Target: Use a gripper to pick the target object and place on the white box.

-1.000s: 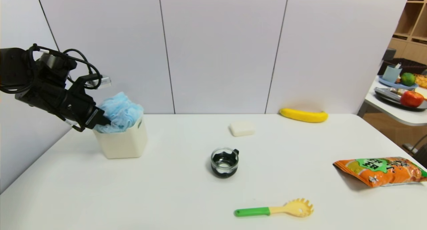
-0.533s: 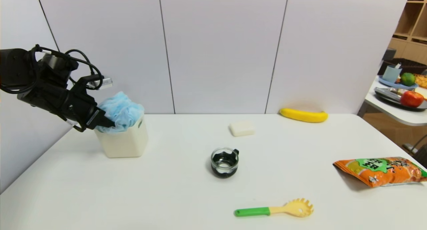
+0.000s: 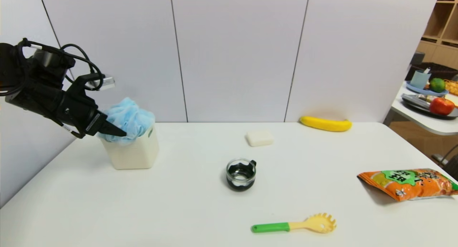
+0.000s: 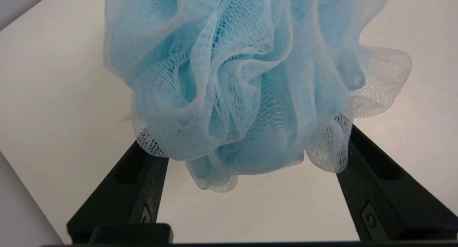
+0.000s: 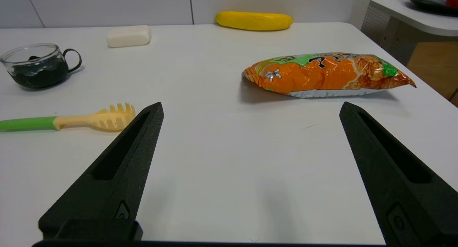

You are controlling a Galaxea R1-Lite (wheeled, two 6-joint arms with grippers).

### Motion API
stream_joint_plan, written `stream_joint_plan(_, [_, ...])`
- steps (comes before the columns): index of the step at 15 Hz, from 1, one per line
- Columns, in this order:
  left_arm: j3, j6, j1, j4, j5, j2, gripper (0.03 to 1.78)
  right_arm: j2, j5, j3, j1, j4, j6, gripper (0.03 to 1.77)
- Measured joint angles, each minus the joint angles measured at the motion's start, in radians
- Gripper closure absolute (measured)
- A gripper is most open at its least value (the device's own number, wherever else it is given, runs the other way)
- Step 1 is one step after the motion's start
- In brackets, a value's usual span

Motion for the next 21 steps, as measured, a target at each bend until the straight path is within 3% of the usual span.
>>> stream_joint_plan(7, [0.043,-0.009,0.0,0.016,-0.001,-0.137,0.23,0.0,0.0,0.0,0.0,0.0,0.0,0.1])
stream_joint_plan(13, [0.194,-0.037,0.001,-0.009,-0.002,-0.372,0.16,0.0,0.0,0.0,0.0,0.0,0.0,0.1])
stream_joint_plan(16, [0.378,-0.089,0.001,-0.1,-0.002,-0.548,0.14,0.0,0.0,0.0,0.0,0.0,0.0,0.1])
stream_joint_plan(21, [0.777,-0.18,-0.002,-0.36,0.0,-0.877,0.13,0.0,0.0,0.0,0.0,0.0,0.0,0.1])
